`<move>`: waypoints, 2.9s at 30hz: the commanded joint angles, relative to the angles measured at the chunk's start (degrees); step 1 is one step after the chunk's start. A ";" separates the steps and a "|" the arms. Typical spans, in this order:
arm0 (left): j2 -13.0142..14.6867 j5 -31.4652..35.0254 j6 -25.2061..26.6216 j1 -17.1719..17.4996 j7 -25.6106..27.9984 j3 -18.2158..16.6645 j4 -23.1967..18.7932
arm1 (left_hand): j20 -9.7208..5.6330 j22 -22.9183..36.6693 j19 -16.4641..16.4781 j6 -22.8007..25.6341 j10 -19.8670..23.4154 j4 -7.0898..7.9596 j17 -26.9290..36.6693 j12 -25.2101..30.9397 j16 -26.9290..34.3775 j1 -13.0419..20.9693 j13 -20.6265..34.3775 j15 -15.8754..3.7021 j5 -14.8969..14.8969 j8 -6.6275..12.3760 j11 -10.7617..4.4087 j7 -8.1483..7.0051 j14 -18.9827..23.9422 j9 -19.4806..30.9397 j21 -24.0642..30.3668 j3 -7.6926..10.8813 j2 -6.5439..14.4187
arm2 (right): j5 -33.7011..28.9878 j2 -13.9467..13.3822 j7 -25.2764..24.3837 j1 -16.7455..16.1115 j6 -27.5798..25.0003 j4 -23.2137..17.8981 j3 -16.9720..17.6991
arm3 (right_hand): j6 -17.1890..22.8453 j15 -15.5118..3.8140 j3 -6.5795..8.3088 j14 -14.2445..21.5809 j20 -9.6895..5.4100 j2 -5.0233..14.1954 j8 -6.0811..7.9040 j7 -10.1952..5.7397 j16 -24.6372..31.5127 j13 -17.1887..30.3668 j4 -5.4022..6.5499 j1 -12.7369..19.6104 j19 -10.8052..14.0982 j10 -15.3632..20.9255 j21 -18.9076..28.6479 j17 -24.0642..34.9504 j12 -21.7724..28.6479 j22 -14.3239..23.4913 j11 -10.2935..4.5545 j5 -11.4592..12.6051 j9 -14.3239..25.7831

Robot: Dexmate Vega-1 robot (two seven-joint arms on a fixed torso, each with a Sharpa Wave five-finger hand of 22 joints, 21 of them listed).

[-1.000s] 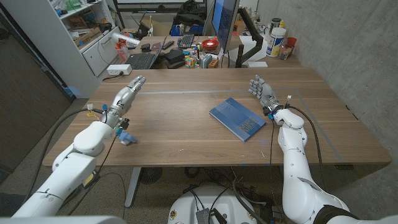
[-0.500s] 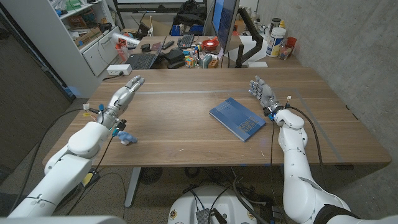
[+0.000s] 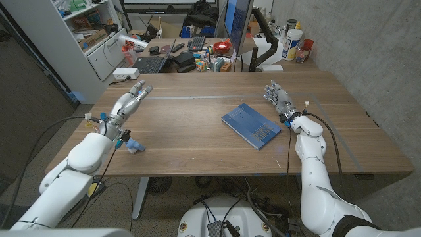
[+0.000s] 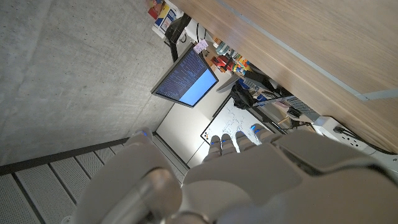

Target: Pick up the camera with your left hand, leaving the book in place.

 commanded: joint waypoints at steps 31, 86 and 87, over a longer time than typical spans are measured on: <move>-8.35 26.46 5.92 10.65 6.34 -7.35 -10.97 | -0.40 0.15 -1.58 6.69 8.28 -2.50 0.18 2.60 1.45 4.52 0.72 -0.42 0.88 1.99 -1.38 -1.55 4.13 0.29 1.01 -0.25 -0.22 | -1.46 0.17 0.39 1.87 0.11 3.02 -0.60 | 0.41 0.15 -0.20 0.31 -1.48 0.70 0.16 -0.39 0.05 0.30 -0.28 -0.01 0.80 0.53 -0.91 0.30 -0.14 0.27 -0.08 0.32 0.11; -7.91 49.81 18.09 13.84 3.53 -6.43 -16.82 | 6.11 0.20 8.20 14.39 15.32 -7.12 0.30 2.66 1.46 12.52 0.92 -1.92 2.58 2.38 -3.17 -4.34 11.49 0.31 2.52 -1.02 -2.28 | -1.92 -0.15 0.43 3.33 1.87 5.27 -0.86 | 0.29 0.16 -0.51 0.38 -1.31 0.77 0.10 -0.64 0.03 0.31 -0.43 -0.17 1.24 0.60 -2.02 0.30 -0.19 0.31 -0.02 0.34 0.12; -7.79 50.42 18.45 13.90 3.44 -6.25 -16.95 | 6.19 0.21 8.35 14.41 15.35 -7.14 0.30 2.65 1.45 12.56 0.92 -1.94 2.59 2.37 -3.18 -4.36 11.51 0.31 2.56 -1.03 -2.29 | -1.92 -0.15 0.44 3.34 1.86 5.28 -0.86 | 0.33 0.15 -0.52 0.40 -1.31 0.77 0.11 -0.60 0.03 0.31 -0.43 -0.17 1.24 0.63 -2.04 0.30 -0.18 0.31 0.01 0.34 0.12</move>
